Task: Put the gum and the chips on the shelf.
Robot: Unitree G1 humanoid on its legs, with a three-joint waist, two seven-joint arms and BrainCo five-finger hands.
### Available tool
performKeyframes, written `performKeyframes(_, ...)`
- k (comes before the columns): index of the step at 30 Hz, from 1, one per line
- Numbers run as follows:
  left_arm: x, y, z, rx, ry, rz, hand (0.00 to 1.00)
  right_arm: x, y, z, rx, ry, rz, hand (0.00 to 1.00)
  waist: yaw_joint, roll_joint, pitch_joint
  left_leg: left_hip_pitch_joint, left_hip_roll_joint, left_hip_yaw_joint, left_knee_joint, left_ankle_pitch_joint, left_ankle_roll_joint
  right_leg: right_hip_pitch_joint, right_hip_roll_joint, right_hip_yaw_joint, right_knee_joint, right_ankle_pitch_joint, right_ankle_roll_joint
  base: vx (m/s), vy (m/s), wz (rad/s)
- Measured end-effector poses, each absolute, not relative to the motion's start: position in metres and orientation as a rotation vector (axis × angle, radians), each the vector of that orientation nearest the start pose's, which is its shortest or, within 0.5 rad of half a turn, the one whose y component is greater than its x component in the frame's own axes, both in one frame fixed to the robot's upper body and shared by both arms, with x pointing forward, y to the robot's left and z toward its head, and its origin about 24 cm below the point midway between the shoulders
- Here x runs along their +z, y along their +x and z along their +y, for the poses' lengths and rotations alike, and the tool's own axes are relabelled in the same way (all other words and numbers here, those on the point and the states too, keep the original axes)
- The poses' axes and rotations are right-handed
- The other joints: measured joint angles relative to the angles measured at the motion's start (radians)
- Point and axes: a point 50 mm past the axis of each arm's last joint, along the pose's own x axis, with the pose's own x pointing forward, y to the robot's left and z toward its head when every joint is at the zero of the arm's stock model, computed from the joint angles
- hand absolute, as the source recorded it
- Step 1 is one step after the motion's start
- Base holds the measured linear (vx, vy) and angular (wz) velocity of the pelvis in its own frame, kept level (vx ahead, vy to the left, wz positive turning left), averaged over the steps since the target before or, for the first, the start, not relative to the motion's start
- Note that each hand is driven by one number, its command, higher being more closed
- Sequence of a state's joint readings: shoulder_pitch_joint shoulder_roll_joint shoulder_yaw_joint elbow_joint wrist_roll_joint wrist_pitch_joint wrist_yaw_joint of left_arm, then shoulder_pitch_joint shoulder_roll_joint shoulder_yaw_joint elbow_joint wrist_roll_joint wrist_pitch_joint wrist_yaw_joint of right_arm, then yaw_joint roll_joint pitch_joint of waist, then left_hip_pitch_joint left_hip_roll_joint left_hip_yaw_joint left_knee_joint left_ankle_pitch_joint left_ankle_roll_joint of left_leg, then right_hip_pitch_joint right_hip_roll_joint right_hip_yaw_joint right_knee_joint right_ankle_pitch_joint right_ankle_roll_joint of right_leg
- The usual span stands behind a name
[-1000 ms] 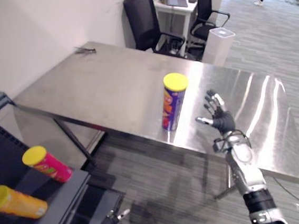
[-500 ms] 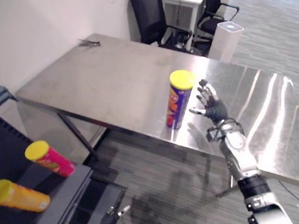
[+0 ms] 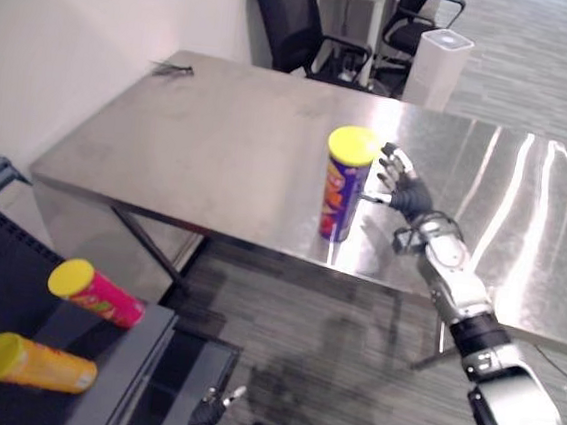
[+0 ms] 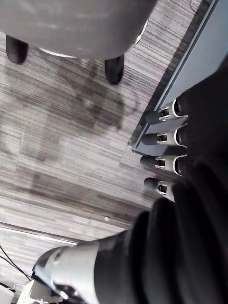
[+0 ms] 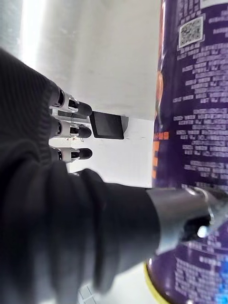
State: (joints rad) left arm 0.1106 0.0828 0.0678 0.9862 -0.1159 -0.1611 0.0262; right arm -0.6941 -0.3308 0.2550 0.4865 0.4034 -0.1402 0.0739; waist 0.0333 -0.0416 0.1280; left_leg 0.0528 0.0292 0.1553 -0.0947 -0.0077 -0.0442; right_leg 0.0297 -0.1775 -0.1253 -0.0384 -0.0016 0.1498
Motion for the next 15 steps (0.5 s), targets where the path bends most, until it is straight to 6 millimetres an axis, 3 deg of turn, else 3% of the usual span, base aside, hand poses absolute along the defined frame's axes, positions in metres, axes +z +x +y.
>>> performKeyframes(15,-0.149,0.111,0.198,0.238,-0.044,0.906,0.00,0.154,0.367,-0.113,0.371,-0.041,-0.281,0.00,0.004,-0.007,0.020,0.000,-0.001,-0.008,0.000,0.000,0.000,0.012,0.000,-0.013,-0.013,0.000,0.000,0.00,-0.003,0.00)
